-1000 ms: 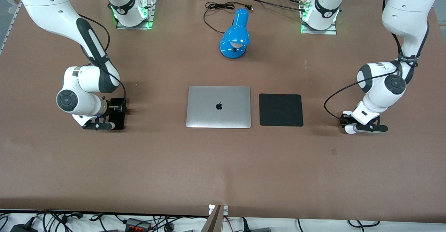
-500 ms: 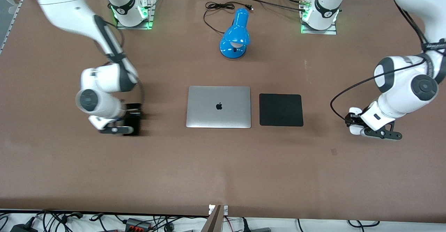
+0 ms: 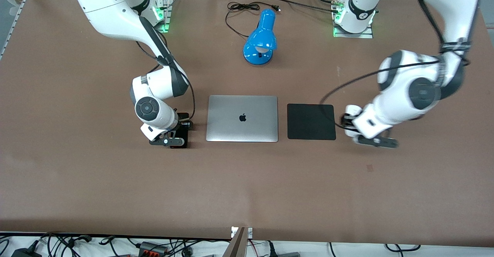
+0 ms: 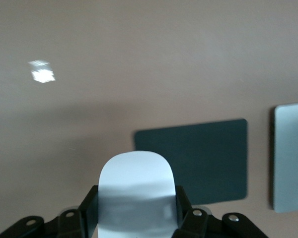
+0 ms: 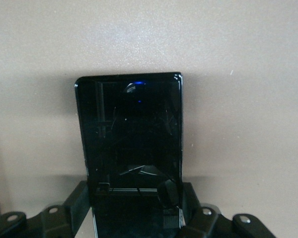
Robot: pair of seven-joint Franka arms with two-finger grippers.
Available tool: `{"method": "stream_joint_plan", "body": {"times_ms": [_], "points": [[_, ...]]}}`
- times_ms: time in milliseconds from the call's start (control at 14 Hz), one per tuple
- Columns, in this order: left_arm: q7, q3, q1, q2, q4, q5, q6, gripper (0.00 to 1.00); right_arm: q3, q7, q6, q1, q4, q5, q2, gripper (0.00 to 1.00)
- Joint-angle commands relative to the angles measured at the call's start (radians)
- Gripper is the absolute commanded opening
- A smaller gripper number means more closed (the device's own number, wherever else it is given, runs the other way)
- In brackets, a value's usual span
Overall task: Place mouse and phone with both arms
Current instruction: 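Carry the phone toward the laptop while the left gripper carries the mouse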
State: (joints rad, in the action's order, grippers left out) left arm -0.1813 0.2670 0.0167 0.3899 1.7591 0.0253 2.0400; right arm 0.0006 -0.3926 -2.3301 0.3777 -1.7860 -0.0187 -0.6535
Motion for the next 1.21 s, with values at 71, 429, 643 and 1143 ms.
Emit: {"method": "stream_joint_plan", "body": {"times_ms": [71, 429, 643, 1143], "points": [[-0.169, -0.003, 0.107, 0.079, 0.077, 0.031, 0.143, 0.28, -0.002, -0.035, 0.008, 0.02, 0.019, -0.014, -0.015, 0.15], [-0.248, -0.005, 0.105, 0.133, 0.2, 0.168, 0.409, 0.28, -0.004, -0.075, 0.009, 0.049, 0.019, -0.014, -0.014, 0.15], [-0.248, -0.009, 0.1, 0.164, 0.252, 0.168, 0.535, 0.28, -0.004, -0.08, 0.006, 0.046, 0.02, -0.014, -0.014, 0.99], [-0.25, -0.012, 0.094, 0.153, 0.257, 0.168, 0.565, 1.0, -0.073, -0.163, 0.078, -0.062, 0.192, -0.014, 0.122, 1.0]]}}
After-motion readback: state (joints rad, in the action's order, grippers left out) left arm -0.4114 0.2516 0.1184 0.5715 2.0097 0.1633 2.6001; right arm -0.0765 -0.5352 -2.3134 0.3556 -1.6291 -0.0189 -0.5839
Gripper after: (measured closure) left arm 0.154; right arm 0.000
